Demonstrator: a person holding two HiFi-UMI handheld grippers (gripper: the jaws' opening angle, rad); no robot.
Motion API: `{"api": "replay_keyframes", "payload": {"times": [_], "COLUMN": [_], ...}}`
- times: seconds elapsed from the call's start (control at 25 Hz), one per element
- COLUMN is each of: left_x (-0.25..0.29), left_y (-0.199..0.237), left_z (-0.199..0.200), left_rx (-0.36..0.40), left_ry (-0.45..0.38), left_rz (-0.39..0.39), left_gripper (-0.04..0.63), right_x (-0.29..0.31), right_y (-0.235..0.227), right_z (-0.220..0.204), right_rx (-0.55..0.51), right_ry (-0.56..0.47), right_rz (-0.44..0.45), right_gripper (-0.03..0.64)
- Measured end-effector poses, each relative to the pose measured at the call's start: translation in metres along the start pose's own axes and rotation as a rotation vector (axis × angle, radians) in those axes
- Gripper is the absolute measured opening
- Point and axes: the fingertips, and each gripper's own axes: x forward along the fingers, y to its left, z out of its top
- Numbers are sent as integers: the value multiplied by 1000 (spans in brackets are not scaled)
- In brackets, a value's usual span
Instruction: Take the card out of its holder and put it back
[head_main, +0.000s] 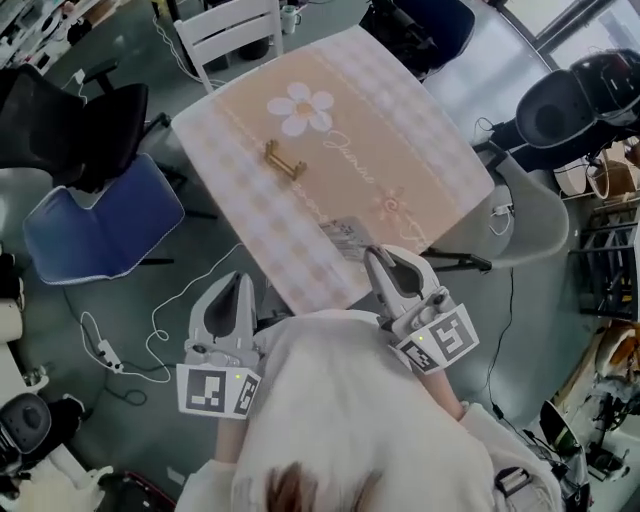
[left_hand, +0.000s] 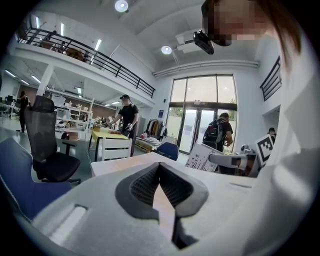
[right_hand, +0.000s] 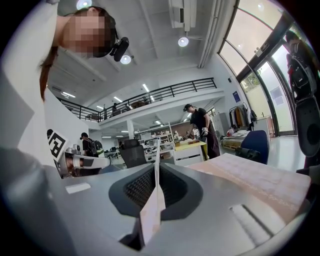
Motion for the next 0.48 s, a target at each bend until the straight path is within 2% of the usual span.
{"api": "replay_keyframes", "payload": {"times": [0.28, 0.48], "left_x": [-22, -19], "left_y": [40, 30], "left_z": [-1, 0], "left_rx": [-6, 7], "left_ry": [-6, -16], "left_rz": [130, 95], "left_gripper": [0, 0], "right_x": [6, 7], "right_y": [-3, -3], "right_z": [-5, -8], "right_rx": [-1, 3], "right_ry": [11, 14], "right_rz": [20, 28], "right_gripper": [18, 18]}}
